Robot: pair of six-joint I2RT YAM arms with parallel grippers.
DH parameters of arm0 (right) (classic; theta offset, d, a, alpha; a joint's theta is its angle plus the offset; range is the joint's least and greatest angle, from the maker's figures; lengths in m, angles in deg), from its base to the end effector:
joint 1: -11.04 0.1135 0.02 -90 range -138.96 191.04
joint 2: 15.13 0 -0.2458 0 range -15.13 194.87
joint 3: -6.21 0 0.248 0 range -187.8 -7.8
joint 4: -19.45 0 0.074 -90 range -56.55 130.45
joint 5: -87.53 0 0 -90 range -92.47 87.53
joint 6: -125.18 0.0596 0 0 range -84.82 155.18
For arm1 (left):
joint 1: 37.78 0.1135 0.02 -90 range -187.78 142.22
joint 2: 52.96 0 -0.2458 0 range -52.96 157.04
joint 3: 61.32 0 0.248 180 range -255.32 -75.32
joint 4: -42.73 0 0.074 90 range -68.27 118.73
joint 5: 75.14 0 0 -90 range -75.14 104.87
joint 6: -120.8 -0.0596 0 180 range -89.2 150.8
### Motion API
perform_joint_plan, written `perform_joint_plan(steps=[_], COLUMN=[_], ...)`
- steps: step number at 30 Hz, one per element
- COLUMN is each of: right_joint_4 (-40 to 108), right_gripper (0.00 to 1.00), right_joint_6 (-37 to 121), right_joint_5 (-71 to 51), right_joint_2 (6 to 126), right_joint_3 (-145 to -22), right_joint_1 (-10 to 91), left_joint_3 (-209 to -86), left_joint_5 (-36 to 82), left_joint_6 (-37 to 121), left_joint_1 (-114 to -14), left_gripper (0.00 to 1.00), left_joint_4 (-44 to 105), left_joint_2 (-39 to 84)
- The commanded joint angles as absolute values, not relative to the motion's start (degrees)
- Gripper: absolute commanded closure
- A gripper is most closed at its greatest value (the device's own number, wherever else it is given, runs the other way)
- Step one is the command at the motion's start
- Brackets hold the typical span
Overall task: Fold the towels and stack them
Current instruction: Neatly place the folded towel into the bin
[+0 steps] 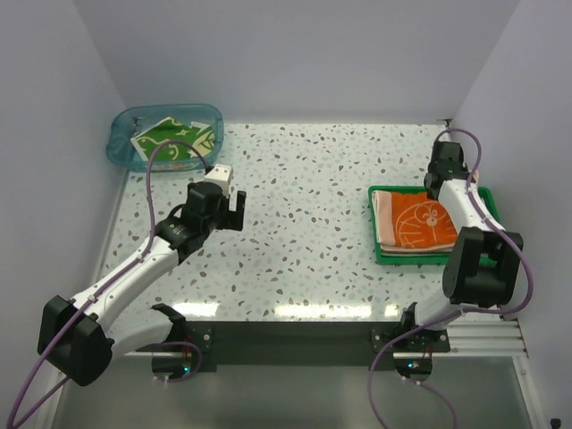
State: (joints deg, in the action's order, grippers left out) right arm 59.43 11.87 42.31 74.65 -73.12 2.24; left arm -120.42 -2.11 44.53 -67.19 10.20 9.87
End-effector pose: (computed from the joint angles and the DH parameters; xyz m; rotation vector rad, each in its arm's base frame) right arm 0.3266 -0.0930 0.2247 0.0504 2.4559 -1.2037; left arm 0.2358 -0.1129 0.2386 0.1334 2.1698 -0.1030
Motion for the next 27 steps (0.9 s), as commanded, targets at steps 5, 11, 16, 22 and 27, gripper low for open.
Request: perform_joint_plan(steps=[5,11,16,22,27], right_joint_4=[56.4,56.5,55.5,54.4,52.5], right_gripper=[1.0,1.0,1.0,0.95,0.88], right_joint_6=[12.4,11.5,11.0,11.4,12.1], right_joint_5=[48.2,47.7,48.9,50.3,54.0], right_joint_2=[75.1,76.4,78.3,80.9,83.2], right_joint_3=[-73.5,-75.5,-75.4,-75.9,-76.1], right_joint_1=[0.7,0.6,0.5,0.4,0.1], left_joint_3=[-120.0,-120.0,-120.0,-120.0,-120.0], left_joint_5=[-3.2,-3.1,-3.4,-3.8,-4.2], left_joint_6=[43.2,43.1,43.1,42.9,42.8], left_joint_1=[-67.5,-67.5,-67.5,-67.5,-67.5], left_gripper=[0.0,0.0,0.0,0.0,0.0], left_joint_4=[12.5,12.6,12.6,12.7,12.6], left_joint_2=[9.2,9.3,9.3,9.6,10.0])
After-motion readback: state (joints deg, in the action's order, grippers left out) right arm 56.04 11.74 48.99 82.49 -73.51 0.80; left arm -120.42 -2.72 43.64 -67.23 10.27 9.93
